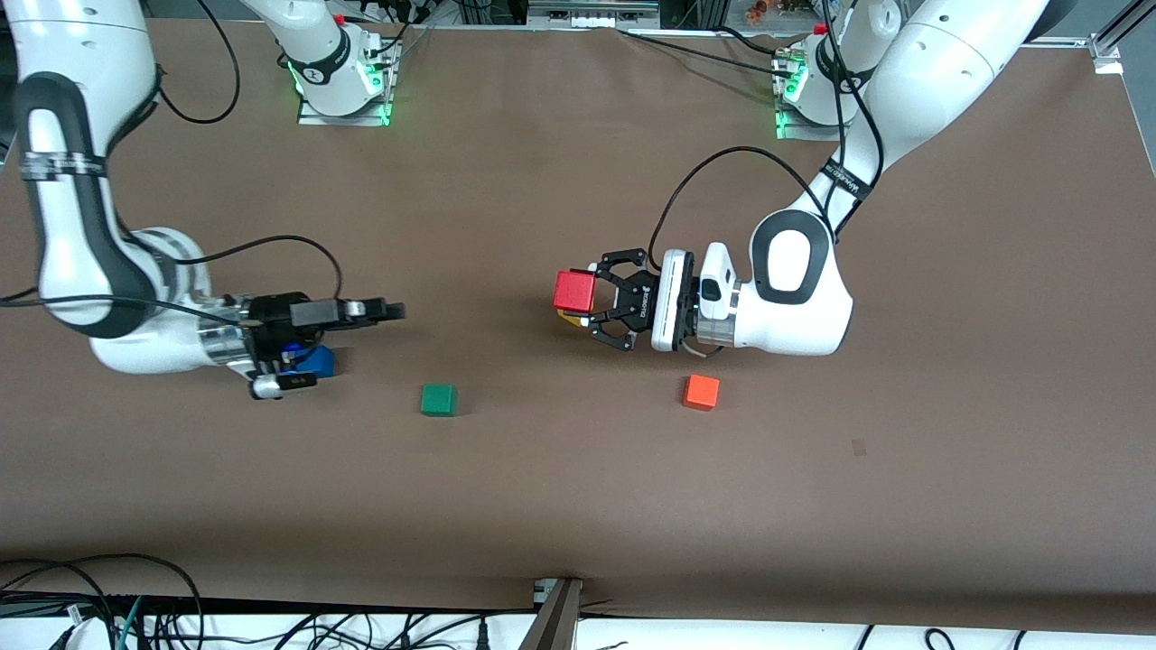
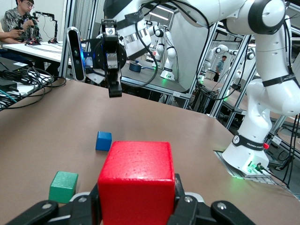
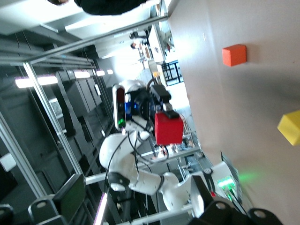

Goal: Pass red block to right arm, stack on blue
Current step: 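Hold the red cube while the right gripper reaches toward it, then close the right gripper on the red cube beside the left gripper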

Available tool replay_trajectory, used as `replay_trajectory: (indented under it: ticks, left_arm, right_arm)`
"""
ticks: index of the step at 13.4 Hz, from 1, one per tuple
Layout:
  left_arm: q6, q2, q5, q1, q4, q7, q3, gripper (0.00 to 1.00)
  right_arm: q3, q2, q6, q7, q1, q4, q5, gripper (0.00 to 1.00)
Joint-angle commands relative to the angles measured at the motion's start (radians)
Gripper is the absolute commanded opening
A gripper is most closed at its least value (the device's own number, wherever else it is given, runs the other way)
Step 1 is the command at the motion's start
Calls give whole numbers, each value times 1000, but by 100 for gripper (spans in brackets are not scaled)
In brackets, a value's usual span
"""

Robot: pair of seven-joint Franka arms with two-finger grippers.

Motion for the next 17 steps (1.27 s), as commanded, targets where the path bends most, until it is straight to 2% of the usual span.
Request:
replay_trajectory:
  ticks: [1,4,7,9,17]
  left_arm:
    - [45,12,-25,-27,34,31,-1,0]
    - [97,11,-36,-54,40,30,-3,0]
    - [160,9,-91,-96,52,30,-3,0]
    - [172,9,-102,-104,52,31,-3,0]
    - [182,9,-104,-104,64,31,-1,0]
  right_arm:
    - [-1,-29,111,1,65,-62,99,100]
    - [14,-38,224,-8,131,-92,206,100]
    - [102,-45,375,-61,139,-120,281,100]
    - [110,-48,381,-124,139,-157,306,100]
    - [122,-172,381,-184,137,-333,349,100]
